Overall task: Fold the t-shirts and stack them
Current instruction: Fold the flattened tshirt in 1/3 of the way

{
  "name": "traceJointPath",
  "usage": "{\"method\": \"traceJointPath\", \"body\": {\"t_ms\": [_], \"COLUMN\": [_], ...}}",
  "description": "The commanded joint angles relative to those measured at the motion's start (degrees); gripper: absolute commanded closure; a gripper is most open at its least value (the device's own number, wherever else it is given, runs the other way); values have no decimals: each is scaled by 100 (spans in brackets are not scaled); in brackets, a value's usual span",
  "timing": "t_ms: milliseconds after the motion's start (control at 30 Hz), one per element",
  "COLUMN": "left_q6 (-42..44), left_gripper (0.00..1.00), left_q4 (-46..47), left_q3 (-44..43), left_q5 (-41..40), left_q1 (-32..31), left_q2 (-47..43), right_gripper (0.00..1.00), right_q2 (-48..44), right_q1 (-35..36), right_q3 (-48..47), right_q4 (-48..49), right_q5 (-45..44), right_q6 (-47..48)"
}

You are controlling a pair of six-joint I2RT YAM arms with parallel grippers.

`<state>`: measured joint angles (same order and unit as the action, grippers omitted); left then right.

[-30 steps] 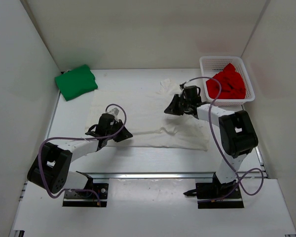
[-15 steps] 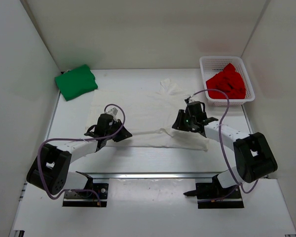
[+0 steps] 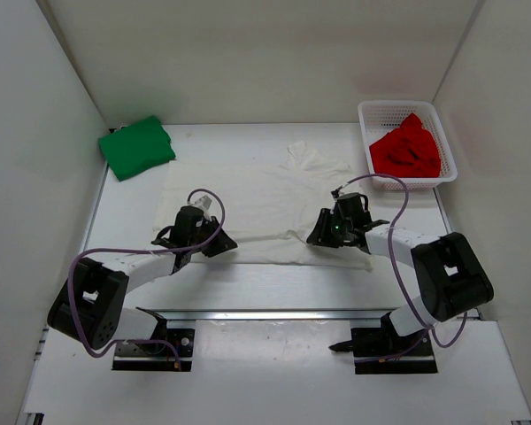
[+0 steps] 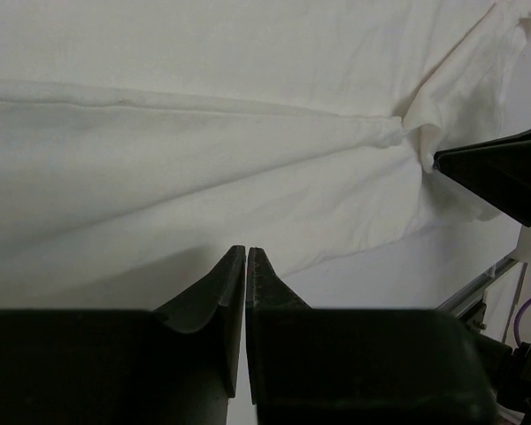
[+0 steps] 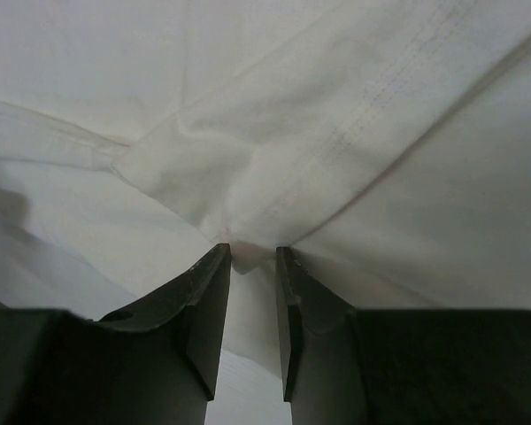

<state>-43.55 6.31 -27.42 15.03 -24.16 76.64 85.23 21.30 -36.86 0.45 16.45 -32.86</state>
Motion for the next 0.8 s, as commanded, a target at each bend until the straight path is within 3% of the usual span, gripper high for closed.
{"method": "traceJointPath", "body": {"t_ms": [0,200,567,767], "left_q6": [39,4,13,-4], "left_gripper": [83,84,83,83], "left_q4": [134,169,160,213], "left_q3": [96,79,61,61], "left_q5": [35,62,53,106], "left_q1": [8,43,25,17], "left_q2": [-158,-150,-115,-62], "right_gripper": [74,72,99,100], "right_q2": [204,240,696,915], "right_q1": [-38,-56,-3,-91], "right_q3": [-190,-93,-559,-1146], "right_q4": [290,412,474,325], "right_q5": [183,262,676,465], "right_q6": [-28,-115,-221,-134]}}
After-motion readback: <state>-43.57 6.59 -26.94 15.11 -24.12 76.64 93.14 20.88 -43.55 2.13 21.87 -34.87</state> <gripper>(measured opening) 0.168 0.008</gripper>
